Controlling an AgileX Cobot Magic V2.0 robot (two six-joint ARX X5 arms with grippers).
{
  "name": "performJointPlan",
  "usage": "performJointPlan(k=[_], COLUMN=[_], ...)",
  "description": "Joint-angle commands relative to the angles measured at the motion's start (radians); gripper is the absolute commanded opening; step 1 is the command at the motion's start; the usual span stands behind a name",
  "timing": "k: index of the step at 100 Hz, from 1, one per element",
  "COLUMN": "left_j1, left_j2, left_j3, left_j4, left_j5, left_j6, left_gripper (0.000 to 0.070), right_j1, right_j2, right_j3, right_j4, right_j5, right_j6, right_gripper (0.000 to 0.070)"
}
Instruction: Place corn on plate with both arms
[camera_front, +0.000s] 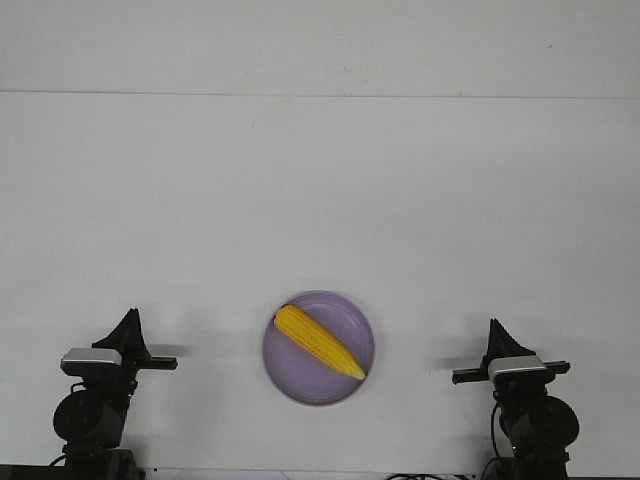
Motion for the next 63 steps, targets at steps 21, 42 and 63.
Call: performJointPlan(k=[21,42,63], left_j1=[0.0,0.0,0.0], left_j2=[-0.002,-0.002,-0.002], left_j3=[-0.021,-0.021,-0.021], left_j4=[0.01,0.01,0.01], left_j5=[0.001,0.001,0.001], left_j6=[0.016,0.016,0.016], left_gripper=[0.0015,0.0015,0.0015], right_j1=[0.0,0.0,0.0], right_j2=[0.001,0.001,0.001], right_j3=[-0.003,-0.003,-0.003], right_j4=[0.036,0.036,0.036], right_j5=[-0.003,-0.003,-0.003], right_j6=[0.0,0.0,0.0], right_gripper=[0.0014,0.0014,0.0014])
